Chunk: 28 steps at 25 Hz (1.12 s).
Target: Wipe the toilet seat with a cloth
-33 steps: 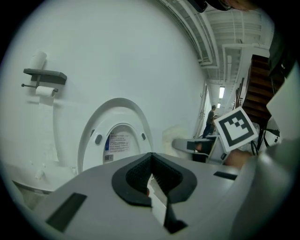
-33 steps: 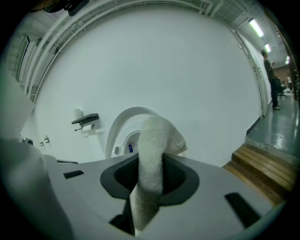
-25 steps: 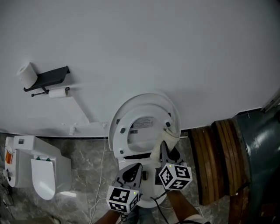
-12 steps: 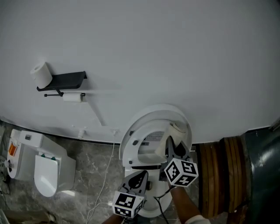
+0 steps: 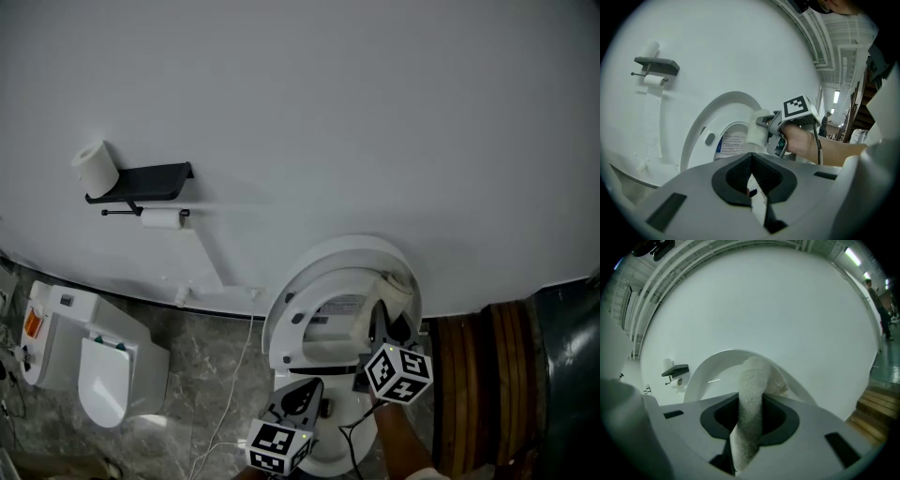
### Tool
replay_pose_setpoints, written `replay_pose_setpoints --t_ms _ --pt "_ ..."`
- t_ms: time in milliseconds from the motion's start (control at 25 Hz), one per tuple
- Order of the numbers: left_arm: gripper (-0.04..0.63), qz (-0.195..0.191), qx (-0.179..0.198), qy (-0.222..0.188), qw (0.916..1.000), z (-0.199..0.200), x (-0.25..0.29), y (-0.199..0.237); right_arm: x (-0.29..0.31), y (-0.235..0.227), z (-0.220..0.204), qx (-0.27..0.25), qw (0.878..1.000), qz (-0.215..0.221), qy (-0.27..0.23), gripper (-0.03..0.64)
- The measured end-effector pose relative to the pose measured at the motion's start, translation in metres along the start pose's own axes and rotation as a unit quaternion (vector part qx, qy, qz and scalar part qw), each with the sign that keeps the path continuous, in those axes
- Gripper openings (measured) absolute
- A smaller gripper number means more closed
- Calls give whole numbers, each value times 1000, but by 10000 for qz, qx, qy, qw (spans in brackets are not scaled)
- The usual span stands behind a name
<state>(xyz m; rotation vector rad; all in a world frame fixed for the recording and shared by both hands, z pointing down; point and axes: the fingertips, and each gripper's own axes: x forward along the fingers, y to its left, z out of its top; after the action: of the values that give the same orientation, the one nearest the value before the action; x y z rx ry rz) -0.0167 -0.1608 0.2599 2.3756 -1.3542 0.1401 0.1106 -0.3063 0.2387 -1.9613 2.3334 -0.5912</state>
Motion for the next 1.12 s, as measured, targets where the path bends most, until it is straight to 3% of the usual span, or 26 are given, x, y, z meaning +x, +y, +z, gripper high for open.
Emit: replay_pose_setpoints --t_ms 560,960,1120 --pt "2 -156 -226 132 9995 -38 20 -4 -21 -54 -33 434 9969 -512 -401 100" --pt "2 -340 -248 212 9989 -62 31 -7 -34 -72 -51 729 9933 -586 -673 100" --pt "2 -323 -265 237 9988 -69 36 -5 -38 -84 -63 570 9935 -704 -687 100"
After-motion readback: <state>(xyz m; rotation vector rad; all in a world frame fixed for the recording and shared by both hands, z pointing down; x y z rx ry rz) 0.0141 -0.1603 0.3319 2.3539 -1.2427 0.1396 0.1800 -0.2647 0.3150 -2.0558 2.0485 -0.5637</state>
